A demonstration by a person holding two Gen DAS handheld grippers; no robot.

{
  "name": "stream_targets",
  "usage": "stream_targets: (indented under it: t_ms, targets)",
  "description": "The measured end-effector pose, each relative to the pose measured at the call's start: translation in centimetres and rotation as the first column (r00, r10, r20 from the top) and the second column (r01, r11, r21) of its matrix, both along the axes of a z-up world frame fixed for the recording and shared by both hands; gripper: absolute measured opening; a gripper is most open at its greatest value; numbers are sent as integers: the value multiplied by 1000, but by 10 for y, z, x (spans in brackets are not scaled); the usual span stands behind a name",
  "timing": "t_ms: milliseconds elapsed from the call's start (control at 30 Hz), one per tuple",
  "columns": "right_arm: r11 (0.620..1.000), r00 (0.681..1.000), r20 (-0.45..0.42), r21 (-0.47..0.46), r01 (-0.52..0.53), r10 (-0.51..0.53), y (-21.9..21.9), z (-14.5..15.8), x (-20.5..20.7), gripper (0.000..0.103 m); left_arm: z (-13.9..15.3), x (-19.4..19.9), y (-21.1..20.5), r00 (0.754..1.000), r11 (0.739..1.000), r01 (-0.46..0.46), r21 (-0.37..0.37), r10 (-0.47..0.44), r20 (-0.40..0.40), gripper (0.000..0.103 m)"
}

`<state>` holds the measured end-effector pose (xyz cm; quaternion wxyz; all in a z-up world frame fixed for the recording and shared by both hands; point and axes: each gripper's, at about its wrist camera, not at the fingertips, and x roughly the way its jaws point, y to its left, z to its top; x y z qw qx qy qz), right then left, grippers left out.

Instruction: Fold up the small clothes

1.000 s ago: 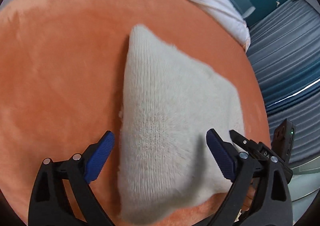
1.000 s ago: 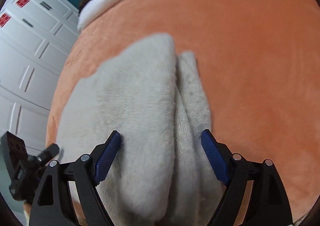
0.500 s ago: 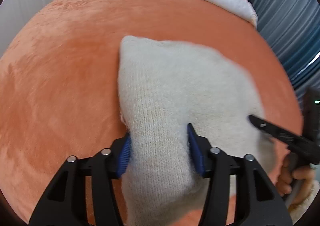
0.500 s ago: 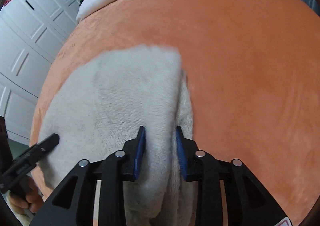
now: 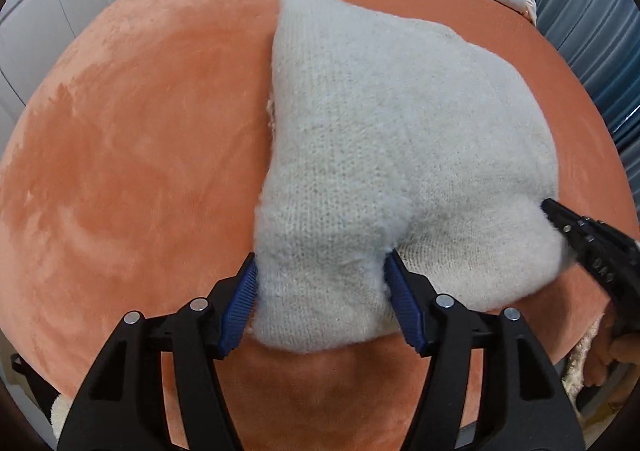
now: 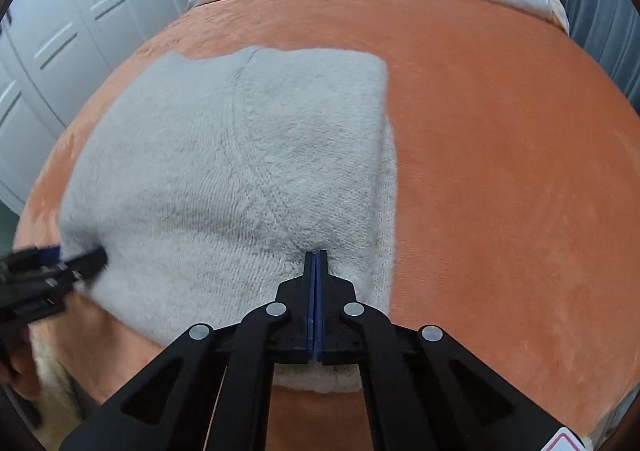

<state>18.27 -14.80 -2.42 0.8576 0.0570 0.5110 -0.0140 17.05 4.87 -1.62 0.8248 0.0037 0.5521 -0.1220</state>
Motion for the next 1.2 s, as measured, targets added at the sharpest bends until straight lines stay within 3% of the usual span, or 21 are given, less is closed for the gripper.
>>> stream_targets:
  t_ms: [100, 200, 367, 467, 533, 833, 1067, 1200]
  targets:
    - [998, 999, 14, 55, 35, -36, 3, 24, -2, 0, 16, -5, -7, 999, 999, 4, 46, -6, 33, 60]
    - [996, 997, 53, 60, 60, -63, 4, 47, -27, 7, 35, -17, -13, 997, 997, 6, 77, -12, 75, 59]
    - [994, 992, 78, 55, 94, -98, 10, 53, -60, 11, 52, -43, -25, 993, 995, 22, 93, -32, 114, 59]
    - [990, 987, 84, 44, 136, -139, 13, 49, -73, 22, 56, -58, -32, 991, 996, 27, 89, -38, 130, 62]
    - [987, 981, 103, 31, 159, -161, 9, 50, -95, 34, 56, -67, -37, 990, 996, 30, 89, -42, 138, 65]
    - [974, 964, 165, -48, 221, -210, 15, 32, -134, 63, 41, -98, -49, 984, 997, 3, 78, -17, 177, 75]
    - [964, 950, 205, -73, 254, -235, 18, 4, -146, 68, 0, -112, -39, 980, 995, -48, 84, 30, 195, 75]
    - [968, 953, 217, -91, 234, -210, 22, -16, -148, 69, -18, -117, -31, 977, 997, -68, 45, 57, 207, 80]
